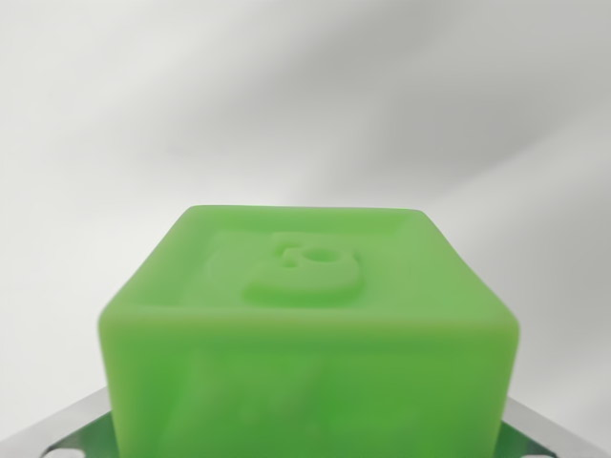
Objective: Stack cube
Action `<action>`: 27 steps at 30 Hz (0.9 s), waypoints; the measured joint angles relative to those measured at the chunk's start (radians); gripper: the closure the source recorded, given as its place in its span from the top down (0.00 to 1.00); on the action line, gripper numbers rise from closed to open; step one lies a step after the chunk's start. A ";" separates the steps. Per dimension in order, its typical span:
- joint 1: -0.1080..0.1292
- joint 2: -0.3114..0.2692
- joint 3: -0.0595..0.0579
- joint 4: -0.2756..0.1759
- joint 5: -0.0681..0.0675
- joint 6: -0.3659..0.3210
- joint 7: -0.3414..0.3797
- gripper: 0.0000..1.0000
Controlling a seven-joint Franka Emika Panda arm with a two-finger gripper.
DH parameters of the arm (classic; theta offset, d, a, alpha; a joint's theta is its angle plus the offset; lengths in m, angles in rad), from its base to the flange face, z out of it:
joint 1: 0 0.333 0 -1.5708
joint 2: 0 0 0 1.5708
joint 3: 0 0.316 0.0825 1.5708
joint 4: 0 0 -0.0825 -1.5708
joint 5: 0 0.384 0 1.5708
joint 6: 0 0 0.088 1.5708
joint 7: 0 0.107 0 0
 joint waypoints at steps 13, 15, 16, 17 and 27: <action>-0.046 0.011 0.000 0.023 0.000 -0.012 -0.100 0.00; -0.054 0.014 0.000 0.028 0.000 -0.015 -0.118 0.00; -0.058 0.015 0.000 0.030 0.000 -0.016 -0.127 0.00; -0.062 0.016 -0.001 0.033 0.000 -0.017 -0.135 0.00; -0.096 0.026 -0.001 0.054 0.000 -0.029 -0.212 0.00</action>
